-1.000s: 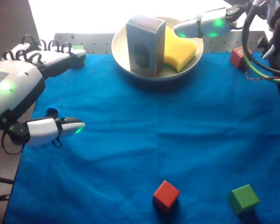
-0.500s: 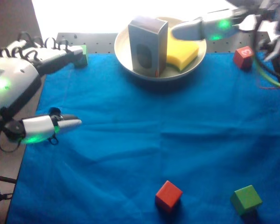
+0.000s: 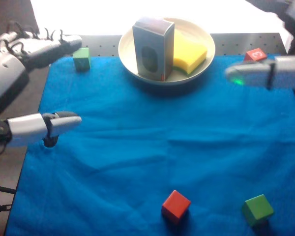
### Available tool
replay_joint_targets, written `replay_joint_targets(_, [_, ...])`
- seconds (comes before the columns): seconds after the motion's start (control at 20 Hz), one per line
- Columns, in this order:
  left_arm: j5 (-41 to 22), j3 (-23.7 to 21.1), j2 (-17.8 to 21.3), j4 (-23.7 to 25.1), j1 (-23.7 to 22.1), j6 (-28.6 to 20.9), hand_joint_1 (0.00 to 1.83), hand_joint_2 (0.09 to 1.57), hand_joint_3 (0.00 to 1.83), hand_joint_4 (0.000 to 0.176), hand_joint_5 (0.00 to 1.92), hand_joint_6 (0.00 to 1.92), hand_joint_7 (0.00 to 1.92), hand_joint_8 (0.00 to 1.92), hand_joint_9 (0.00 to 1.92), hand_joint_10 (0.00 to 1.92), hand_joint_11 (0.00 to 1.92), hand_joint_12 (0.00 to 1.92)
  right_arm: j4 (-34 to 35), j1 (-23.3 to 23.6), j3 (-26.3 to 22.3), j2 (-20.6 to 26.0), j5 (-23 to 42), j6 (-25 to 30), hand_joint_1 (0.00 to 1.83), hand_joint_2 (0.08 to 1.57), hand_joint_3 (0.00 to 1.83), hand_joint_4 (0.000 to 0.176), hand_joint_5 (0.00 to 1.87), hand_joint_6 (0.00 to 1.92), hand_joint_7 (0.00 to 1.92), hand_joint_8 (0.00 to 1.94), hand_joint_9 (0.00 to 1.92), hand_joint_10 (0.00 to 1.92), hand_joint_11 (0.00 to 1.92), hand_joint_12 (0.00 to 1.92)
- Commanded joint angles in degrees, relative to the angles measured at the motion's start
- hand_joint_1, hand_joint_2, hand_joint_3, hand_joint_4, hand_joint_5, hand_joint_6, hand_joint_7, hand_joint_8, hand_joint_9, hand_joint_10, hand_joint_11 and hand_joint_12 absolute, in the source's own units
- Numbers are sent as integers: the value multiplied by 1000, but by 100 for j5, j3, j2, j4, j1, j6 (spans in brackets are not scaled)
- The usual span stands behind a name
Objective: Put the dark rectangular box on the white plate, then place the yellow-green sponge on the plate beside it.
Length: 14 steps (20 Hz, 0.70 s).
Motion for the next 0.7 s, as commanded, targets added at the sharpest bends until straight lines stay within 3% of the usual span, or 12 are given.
replay_joint_targets(0.0, [-898, -25, 35, 246, -3, -198, 717, 997, 4, 53, 281, 0, 267, 0, 238, 3, 0, 678, 328, -208, -195, 135, 1232, -119, 727, 840, 2, 91, 98, 2, 113, 0, 78, 5, 0, 183])
replay_joint_targets(0.05, [-1012, -24, 54, 297, 45, -356, 814, 989, 1, 45, 265, 1, 260, 0, 206, 0, 0, 587, 479, -489, -398, 252, 1506, -212, 763, 849, 5, 68, 110, 8, 127, 7, 66, 7, 6, 101])
replay_joint_targets(0.1, [-1166, -25, 66, 322, 134, -529, 796, 993, 1, 71, 245, 0, 259, 0, 201, 0, 0, 536, 687, -866, -612, 376, 1873, -234, 779, 846, 2, 74, 118, 7, 106, 3, 46, 3, 0, 68])
replay_joint_targets(0.15, [-1250, -26, 67, 322, 187, -595, 796, 993, 1, 71, 245, 0, 259, 0, 201, 0, 0, 536, 816, -1081, -726, 445, 2076, -234, 779, 846, 2, 74, 118, 7, 106, 3, 46, 3, 0, 68])
replay_joint_targets(0.2, [-1347, -37, 67, 316, 266, -672, 755, 980, 0, 95, 235, 0, 245, 0, 208, 1, 0, 543, 973, -1378, -879, 516, 2331, -234, 802, 847, 0, 80, 115, 1, 101, 1, 40, 1, 0, 11])
replay_joint_targets(0.25, [-1413, -54, 67, 295, 321, -699, 755, 980, 0, 95, 235, 0, 245, 0, 208, 1, 0, 543, 1082, -1566, -977, 556, 2484, -234, 802, 847, 0, 80, 115, 1, 101, 1, 40, 1, 0, 11])
replay_joint_targets(0.3, [-1498, -96, 65, 225, 434, -703, 715, 965, 0, 78, 236, 1, 227, 0, 219, 2, 0, 570, 1280, -1867, -1130, 589, 2733, -234, 773, 845, 0, 95, 93, 0, 81, 0, 7, 0, 0, 0])
replay_joint_targets(0.35, [-1550, -122, 62, 139, 544, -722, 683, 962, 0, 74, 239, 1, 228, 0, 203, 0, 0, 541, 1493, -2191, -1301, 612, 2991, -234, 776, 846, 0, 79, 105, 6, 97, 6, 13, 3, 0, 0])
replay_joint_targets(0.45, [-1650, -113, 42, 40, 708, -930, 648, 954, 0, 94, 235, 0, 218, 0, 199, 2, 0, 502, 1817, -2654, -1553, 672, 3388, -234, 790, 848, 1, 85, 103, 4, 83, 0, 0, 0, 0, 0])
replay_joint_targets(0.5, [-1697, -112, 40, 12, 765, -1005, 613, 955, 0, 112, 219, 0, 193, 0, 197, 1, 0, 497, 1916, -2755, -1621, 687, 3388, -234, 789, 853, 3, 107, 91, 0, 57, 0, 0, 0, 0, 0])
replay_joint_targets(0.6, [-1990, -113, 39, -134, 1030, -1272, 545, 961, 0, 106, 195, 0, 173, 0, 214, 4, 0, 566, 1954, -2889, -1663, 686, 3388, -234, 751, 867, 9, 91, 80, 0, 36, 0, 0, 0, 0, 0])
replay_joint_targets(0.65, [-2066, -109, 39, -171, 1092, -1358, 525, 981, 3, 93, 182, 0, 184, 2, 224, 4, 0, 601, 1969, -2895, -1665, 685, 3388, -234, 758, 857, 4, 95, 87, 3, 32, 0, 0, 0, 0, 0])
